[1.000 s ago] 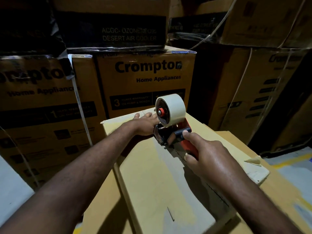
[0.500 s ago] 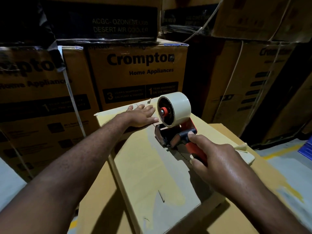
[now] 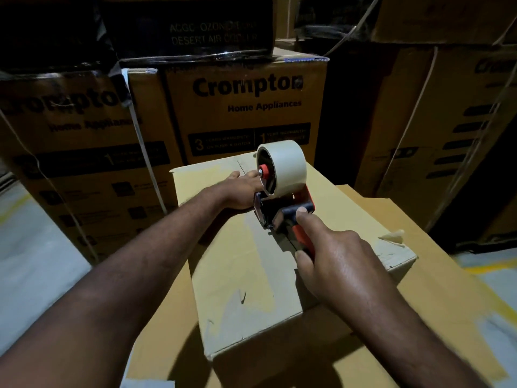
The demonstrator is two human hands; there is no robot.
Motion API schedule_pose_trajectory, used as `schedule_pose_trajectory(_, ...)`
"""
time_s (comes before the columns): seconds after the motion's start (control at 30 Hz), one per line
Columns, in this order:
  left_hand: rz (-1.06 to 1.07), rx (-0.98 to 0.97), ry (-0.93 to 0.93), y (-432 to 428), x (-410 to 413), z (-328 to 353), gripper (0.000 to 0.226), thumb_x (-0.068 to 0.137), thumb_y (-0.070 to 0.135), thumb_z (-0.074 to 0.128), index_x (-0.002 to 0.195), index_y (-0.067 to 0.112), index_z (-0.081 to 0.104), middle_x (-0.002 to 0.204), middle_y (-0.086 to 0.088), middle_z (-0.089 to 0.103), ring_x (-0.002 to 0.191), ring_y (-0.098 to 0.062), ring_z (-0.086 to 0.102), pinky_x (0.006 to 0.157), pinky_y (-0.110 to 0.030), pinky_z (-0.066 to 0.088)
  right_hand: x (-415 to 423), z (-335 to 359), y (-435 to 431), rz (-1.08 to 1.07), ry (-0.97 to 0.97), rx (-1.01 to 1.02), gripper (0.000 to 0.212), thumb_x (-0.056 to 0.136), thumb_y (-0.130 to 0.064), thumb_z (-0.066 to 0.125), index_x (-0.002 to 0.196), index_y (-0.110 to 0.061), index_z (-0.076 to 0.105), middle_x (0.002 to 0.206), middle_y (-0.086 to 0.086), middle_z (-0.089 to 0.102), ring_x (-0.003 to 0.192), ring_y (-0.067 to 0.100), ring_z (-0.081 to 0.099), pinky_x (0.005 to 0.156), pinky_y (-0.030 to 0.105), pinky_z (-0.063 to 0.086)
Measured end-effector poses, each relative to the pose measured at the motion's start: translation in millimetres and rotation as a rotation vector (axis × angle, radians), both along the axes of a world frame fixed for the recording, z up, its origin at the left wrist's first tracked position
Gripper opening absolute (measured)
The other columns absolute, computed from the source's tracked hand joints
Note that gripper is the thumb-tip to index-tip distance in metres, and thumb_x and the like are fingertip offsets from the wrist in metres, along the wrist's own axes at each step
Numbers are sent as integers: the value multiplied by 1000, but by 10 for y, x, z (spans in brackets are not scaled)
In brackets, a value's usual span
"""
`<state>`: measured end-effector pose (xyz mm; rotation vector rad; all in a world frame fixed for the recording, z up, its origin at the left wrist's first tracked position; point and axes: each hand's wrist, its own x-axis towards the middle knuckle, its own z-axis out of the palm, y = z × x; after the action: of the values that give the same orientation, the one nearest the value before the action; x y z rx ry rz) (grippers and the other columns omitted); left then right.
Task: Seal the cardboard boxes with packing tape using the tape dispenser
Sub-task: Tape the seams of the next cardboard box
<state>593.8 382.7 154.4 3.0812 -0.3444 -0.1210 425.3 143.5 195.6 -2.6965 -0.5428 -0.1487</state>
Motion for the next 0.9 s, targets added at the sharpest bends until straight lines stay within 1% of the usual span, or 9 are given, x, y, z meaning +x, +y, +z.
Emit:
schedule_pose_trajectory(0.07,32,7,29,-48,-66,47,43,105,37,41,147,33,47,161,-3,36,148,-21,26,123,-53,4,-43,-15,-59,14,5,5,55,98,-34,53,142,-41,20,104,0,65,72,16,50,62,24,48)
schedule_pose_trajectory(0.2,87,25,56,-96,-179,117,44,109,35,30,147,25,48,162,-8,32,148,-24,24,123,-48,6,-211,-48,-94,12,9,-1,60,98,-39,52,144,-40,14,107,-1,66,85,19,61,70,28,54)
schedule_pose_trajectory(0.3,67,-32,40,-117,-202,129,50,108,45,30,156,32,33,166,1,20,152,-23,12,123,-48,4,-311,-27,-158,-2,27,0,67,97,-43,51,147,-45,6,110,-1,66,90,18,62,74,30,56)
schedule_pose_trajectory(0.4,-8,-24,50,36,-81,44,62,103,61,22,160,38,17,169,7,8,155,-20,6,122,-57,-1,-530,35,-234,-27,62,-38,72,96,-53,46,144,-52,-9,113,-8,64,85,15,54,76,26,49)
schedule_pose_trajectory(0.47,-9,-12,55,117,-7,4,66,101,66,18,160,37,13,169,10,2,156,-17,0,122,-57,-3,-656,37,-273,-51,68,-55,73,95,-58,43,138,-57,-15,117,-13,62,93,12,57,78,24,45)
schedule_pose_trajectory(0.57,-23,3,29,21,-57,-21,64,103,61,19,161,34,15,169,7,2,156,-22,-2,121,-60,-3,-726,17,-309,-94,66,-62,74,93,-62,41,136,-65,-20,121,-17,61,105,7,58,81,20,45)
schedule_pose_trajectory(0.63,-123,-7,37,-146,-223,-45,58,105,53,22,159,32,22,169,3,7,156,-25,0,121,-61,-2,-758,13,-315,-115,71,-66,75,92,-63,40,122,-71,-28,126,-21,58,109,4,57,84,17,44)
schedule_pose_trajectory(0.73,-318,23,12,-326,-461,-112,54,104,41,28,157,36,25,169,3,11,155,-21,7,121,-59,5,-790,-56,-344,-131,44,-1,74,87,-61,49,122,-74,-16,125,-19,62,106,8,61,83,21,48)
schedule_pose_trajectory(0.9,-281,15,62,-306,-424,-73,52,105,43,32,157,39,24,168,6,14,154,-18,7,122,-57,3,-767,-132,-311,-124,-3,12,74,88,-52,58,144,-63,10,111,-15,68,87,9,60,63,13,35)
